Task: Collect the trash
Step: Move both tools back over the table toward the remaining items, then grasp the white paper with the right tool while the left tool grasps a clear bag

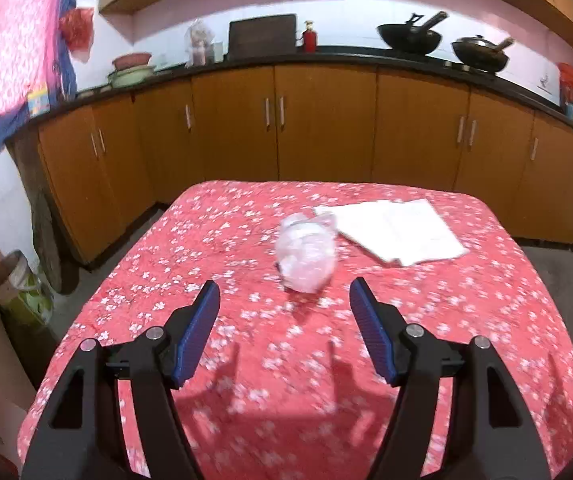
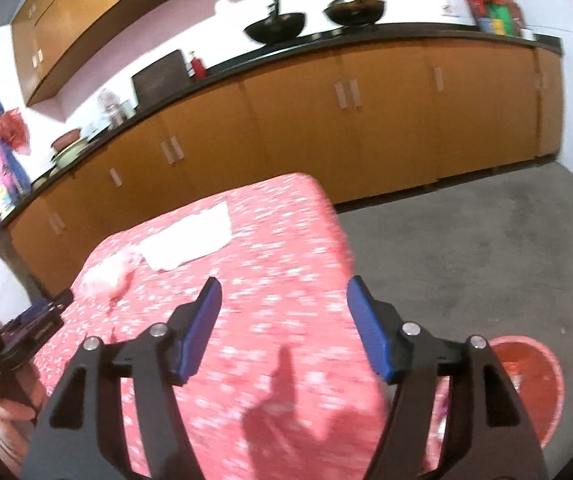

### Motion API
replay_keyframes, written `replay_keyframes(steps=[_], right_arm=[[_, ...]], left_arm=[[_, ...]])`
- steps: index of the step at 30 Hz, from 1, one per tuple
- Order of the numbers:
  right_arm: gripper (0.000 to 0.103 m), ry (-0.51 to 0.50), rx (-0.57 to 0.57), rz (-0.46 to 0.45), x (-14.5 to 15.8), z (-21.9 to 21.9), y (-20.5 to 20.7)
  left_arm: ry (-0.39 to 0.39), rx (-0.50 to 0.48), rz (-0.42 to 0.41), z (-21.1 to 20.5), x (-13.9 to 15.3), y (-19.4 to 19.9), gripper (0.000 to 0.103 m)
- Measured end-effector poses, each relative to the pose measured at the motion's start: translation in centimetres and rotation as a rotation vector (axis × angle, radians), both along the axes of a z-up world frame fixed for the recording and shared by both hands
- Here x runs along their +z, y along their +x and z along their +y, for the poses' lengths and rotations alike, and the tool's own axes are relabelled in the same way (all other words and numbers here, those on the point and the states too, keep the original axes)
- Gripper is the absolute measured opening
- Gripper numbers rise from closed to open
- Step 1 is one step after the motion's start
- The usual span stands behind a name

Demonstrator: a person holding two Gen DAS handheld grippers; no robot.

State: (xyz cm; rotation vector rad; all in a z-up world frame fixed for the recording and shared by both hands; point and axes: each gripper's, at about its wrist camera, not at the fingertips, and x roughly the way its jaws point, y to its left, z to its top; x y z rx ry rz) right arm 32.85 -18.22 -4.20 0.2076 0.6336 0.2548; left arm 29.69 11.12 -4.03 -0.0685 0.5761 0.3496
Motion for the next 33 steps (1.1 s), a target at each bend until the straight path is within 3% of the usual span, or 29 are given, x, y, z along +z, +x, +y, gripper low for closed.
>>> replay_keyframes(steps=[7, 14, 17, 19, 21, 33], right_arm=[[0.064, -0.071, 0.062, -0.001, -0.3, 6.4, 2.2], [0.064, -0.074, 0.073, 0.014, -0.8, 8.9, 3.8], [0.064, -0.086, 0.083, 0.019, -1.1, 9.6, 4.0], [0.064, -0.092, 0.089, 0.023, -1.3, 10.1, 4.3], [0.064, -0.097, 0.093, 0.024, -1.4, 10.5, 4.5], [0.06, -0.112, 0.11, 0.047, -1.9, 13.4, 7.9]], left_arm=[[0.008, -0.064, 0.027, 1.2, -1.2, 2.9, 0.068], [0.003, -0.091, 0.062, 1.8, -2.0, 5.6, 0.064], [-0.031, -0.106, 0.094, 2.1, -2.4, 6.6, 0.044], [-0.045, -0.118, 0.107, 2.2, -2.7, 7.1, 0.016], [-0.051, -0.127, 0.105, 2.3, -2.7, 7.1, 0.009], [-0.01, -0.067, 0.028, 6.5, -1.3, 3.7, 0.007]])
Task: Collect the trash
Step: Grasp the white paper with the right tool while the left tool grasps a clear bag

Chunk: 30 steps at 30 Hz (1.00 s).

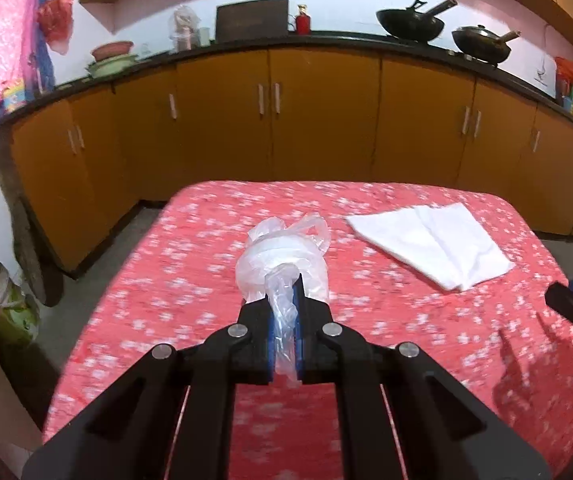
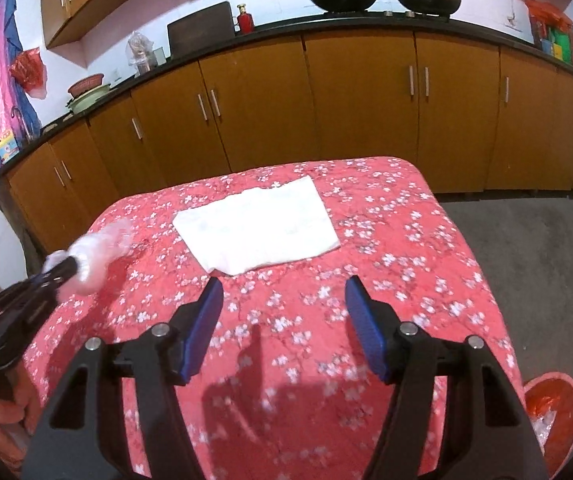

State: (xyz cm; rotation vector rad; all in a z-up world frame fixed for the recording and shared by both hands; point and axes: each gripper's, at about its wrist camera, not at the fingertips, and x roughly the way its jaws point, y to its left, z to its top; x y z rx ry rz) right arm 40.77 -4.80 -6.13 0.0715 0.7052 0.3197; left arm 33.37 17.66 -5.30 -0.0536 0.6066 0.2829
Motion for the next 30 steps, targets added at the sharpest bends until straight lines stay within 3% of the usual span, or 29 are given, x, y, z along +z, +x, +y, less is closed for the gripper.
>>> replay_keyframes(steps=[5, 14, 20, 21, 22, 30], right_arm=[[0.052, 0.007, 0.037, 0.042, -0.7, 2.6, 1.9], [0.051, -0.058, 0.074, 0.11, -2.3, 7.9, 4.9], [0.027, -0.136, 0.067, 0.162, -3.6, 9.6, 6.1], [0.012, -0.133, 0.066, 0.166, -3.6, 9.6, 6.2], [0.006, -0.132, 0.063, 0.169, -3.7, 9.4, 6.2], [0.002, -0.064, 0.027, 0.046, -1.0, 6.1, 3.6]], left_arm=[[-0.006, 0.037, -0.015, 2.2, 0.0, -1.8, 0.007], [-0.018, 0.057, -0.044, 3.8, 0.0, -2.8, 0.007], [-0.041, 0.067, -0.049, 4.4, -0.1, -2.8, 0.007], [-0.041, 0.066, -0.05, 4.4, -0.1, -2.8, 0.007], [-0.041, 0.065, -0.051, 4.3, -0.1, -2.8, 0.007], [-0.055, 0.057, -0.056, 3.8, 0.0, -3.3, 0.007]])
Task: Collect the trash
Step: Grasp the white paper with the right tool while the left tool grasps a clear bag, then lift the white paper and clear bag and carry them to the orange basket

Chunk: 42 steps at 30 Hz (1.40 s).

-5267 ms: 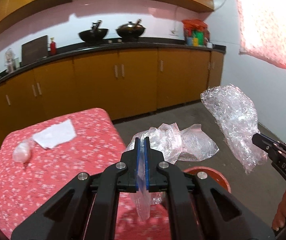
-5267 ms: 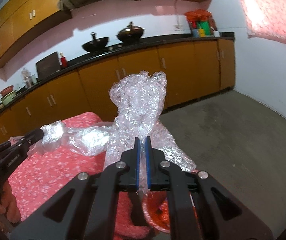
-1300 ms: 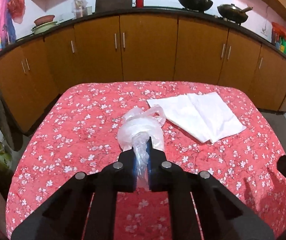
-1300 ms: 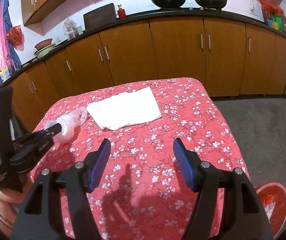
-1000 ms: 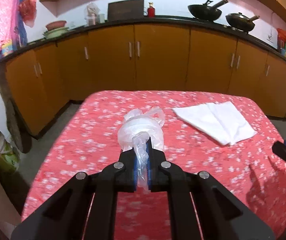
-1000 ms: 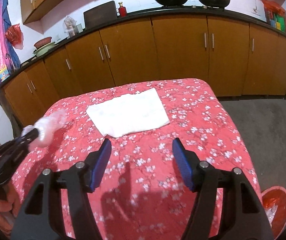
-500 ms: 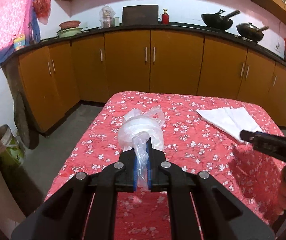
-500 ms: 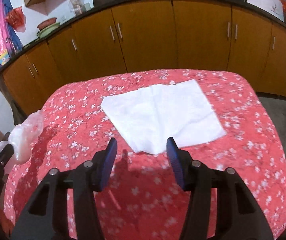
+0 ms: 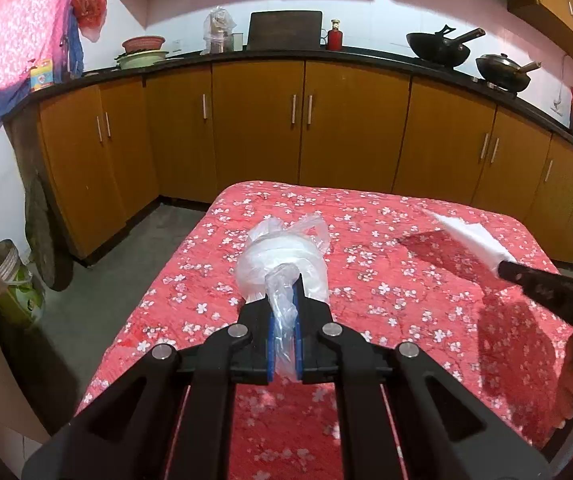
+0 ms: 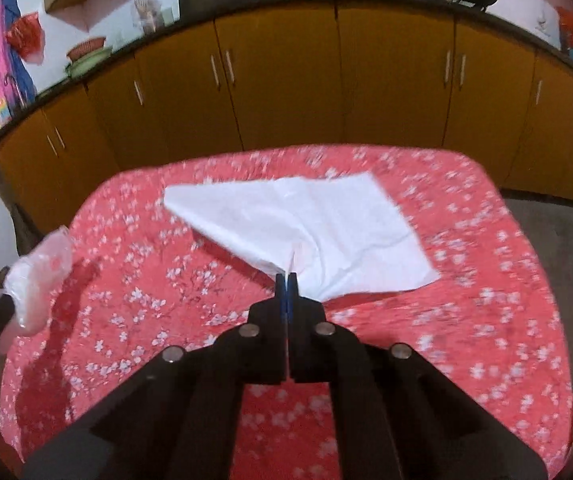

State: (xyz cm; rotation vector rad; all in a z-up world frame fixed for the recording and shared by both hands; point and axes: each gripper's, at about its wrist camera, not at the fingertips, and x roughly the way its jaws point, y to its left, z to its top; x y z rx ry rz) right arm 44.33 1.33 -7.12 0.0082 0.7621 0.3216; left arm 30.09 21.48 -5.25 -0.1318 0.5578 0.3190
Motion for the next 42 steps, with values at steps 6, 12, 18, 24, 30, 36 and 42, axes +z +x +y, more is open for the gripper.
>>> replay_keyframes(steps=[6, 12, 18, 24, 30, 36, 42], right_arm=[[0.002, 0.006, -0.016, -0.061, 2.7, -2.4, -2.7], [0.002, 0.017, -0.046, -0.1, 5.1, -5.4, -5.7], [0.002, 0.026, -0.077, -0.138, 7.1, -8.7, -8.6], [0.002, 0.052, -0.085, -0.167, 8.7, -11.2, -11.9], [0.002, 0.078, -0.084, -0.188, 9.9, -12.5, -14.7], [0.002, 0.098, -0.091, -0.208, 11.0, -14.1, -17.0], [0.002, 0.107, -0.118, -0.233, 12.2, -15.9, -18.7]], left_arm=[[-0.003, -0.02, -0.018, -1.5, 1.3, -0.8, 0.007], [0.013, -0.056, -0.047, -3.6, 3.2, -2.1, 0.007], [0.018, -0.096, -0.061, -6.0, 4.5, -3.3, 0.007], [0.018, -0.139, -0.079, -8.0, 5.6, -4.7, 0.007], [0.027, -0.167, -0.092, -9.3, 6.7, -5.9, 0.007], [0.032, -0.182, -0.113, -10.1, 7.9, -7.0, 0.007], [0.041, -0.214, -0.128, -11.8, 8.8, -7.7, 0.007]])
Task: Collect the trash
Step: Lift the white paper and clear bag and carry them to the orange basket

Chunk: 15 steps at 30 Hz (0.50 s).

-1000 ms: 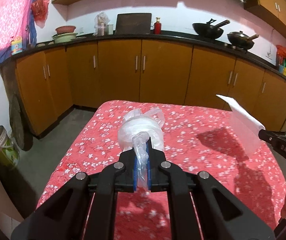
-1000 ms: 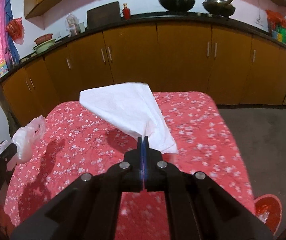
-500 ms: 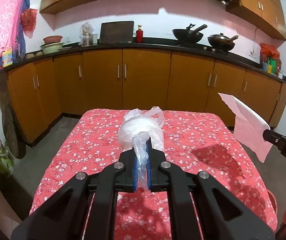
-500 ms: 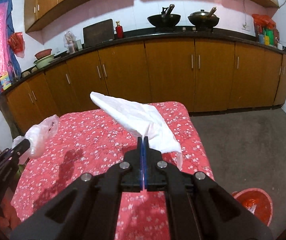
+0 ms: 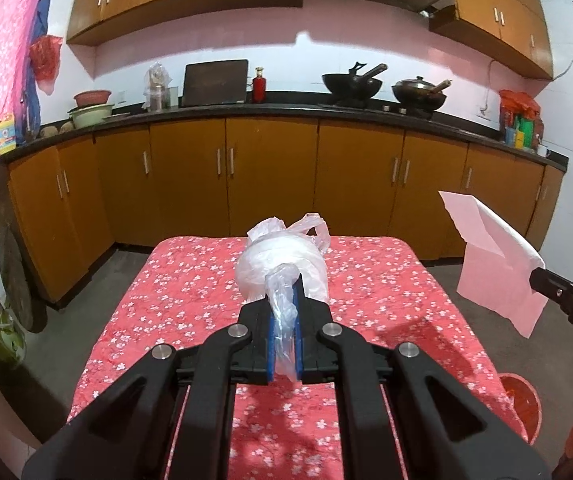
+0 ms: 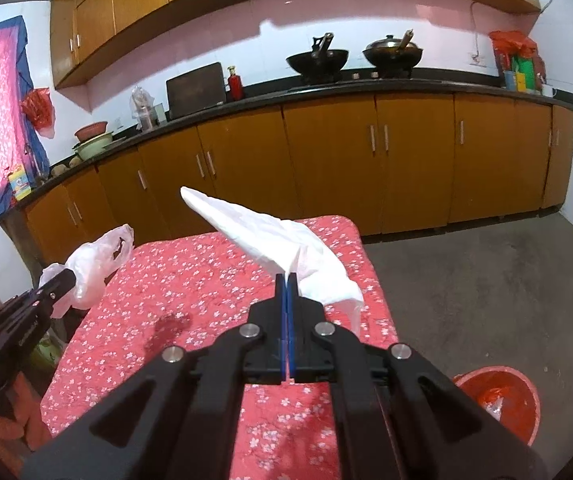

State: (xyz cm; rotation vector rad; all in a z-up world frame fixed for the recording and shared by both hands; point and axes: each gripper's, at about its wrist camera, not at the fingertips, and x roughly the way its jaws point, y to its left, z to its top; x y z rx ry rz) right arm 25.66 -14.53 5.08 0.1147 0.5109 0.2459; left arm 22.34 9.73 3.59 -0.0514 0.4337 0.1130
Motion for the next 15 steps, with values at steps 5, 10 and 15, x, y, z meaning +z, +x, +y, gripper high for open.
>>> replay_keyframes(steps=[5, 10, 15], right_arm=[[0.002, 0.001, -0.034, -0.021, 0.8, -2.1, -1.2], [0.002, 0.005, -0.073, -0.034, 1.2, -4.4, -2.3], [0.002, 0.014, -0.121, -0.043, 1.5, -7.6, -3.2]], left_arm=[[0.013, -0.036, -0.012, -2.1, 0.7, -0.3, 0.007], [0.024, -0.076, -0.02, -4.7, 1.1, -0.7, 0.007], [0.031, -0.13, -0.024, -7.8, 1.5, -0.7, 0.006]])
